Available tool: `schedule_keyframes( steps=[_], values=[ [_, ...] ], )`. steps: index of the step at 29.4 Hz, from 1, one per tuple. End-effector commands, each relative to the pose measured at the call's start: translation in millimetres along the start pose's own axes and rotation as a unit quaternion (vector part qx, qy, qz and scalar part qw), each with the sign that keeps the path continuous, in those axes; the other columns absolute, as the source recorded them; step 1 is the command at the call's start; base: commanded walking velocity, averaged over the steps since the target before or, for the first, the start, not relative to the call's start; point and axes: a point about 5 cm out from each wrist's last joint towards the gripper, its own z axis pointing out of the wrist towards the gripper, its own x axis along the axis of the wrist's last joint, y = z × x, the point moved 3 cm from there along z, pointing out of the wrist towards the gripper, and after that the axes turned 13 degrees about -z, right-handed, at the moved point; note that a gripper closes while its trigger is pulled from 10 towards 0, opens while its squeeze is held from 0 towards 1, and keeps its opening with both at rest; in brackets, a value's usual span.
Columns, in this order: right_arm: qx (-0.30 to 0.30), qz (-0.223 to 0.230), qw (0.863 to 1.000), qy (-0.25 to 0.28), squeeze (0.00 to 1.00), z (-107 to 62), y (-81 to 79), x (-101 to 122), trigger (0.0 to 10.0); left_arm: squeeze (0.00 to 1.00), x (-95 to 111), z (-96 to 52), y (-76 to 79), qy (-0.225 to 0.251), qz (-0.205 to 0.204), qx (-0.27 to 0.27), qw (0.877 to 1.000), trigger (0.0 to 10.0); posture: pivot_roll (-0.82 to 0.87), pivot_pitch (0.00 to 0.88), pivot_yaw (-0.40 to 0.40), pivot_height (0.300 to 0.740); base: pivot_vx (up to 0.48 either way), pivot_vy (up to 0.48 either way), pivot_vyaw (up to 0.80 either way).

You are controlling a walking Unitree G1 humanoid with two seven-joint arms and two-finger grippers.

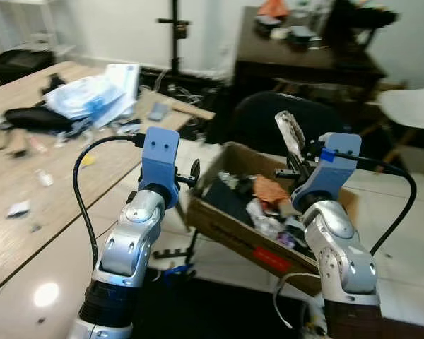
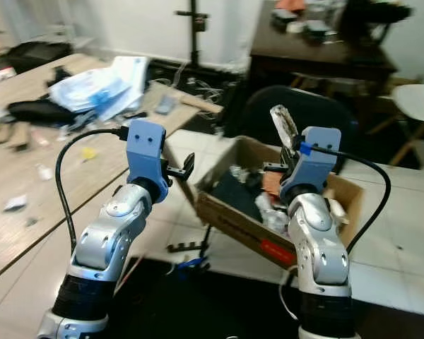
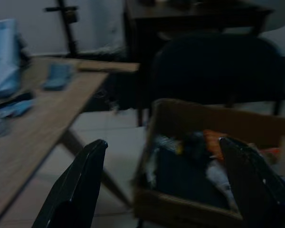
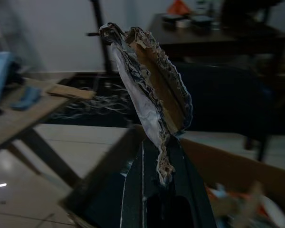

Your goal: Picking trash to rubbish bin

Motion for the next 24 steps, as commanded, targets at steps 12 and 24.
schedule_keyframes(
  steps=[12, 24],
  values=[
    [0.013, 0.012, 0.999, -0.035, 0.00, 5.8, -3.4, -18.7, 10.0, 0.00, 1.5, 2.8, 3.7, 0.001, -0.018, 0.000, 1.000, 10.0, 0.05, 0.058, -0.041, 0.740, 0.000, 0.000, -0.51],
    [0.014, 0.013, 0.999, -0.034, 0.00, 7.4, -7.4, -20.1, 10.0, 0.00, 2.3, 3.7, 12.4, 0.001, -0.027, -0.032, 0.999, 10.0, 0.03, 0.061, -0.024, 0.740, 0.089, 0.000, 0.00]
  ],
)
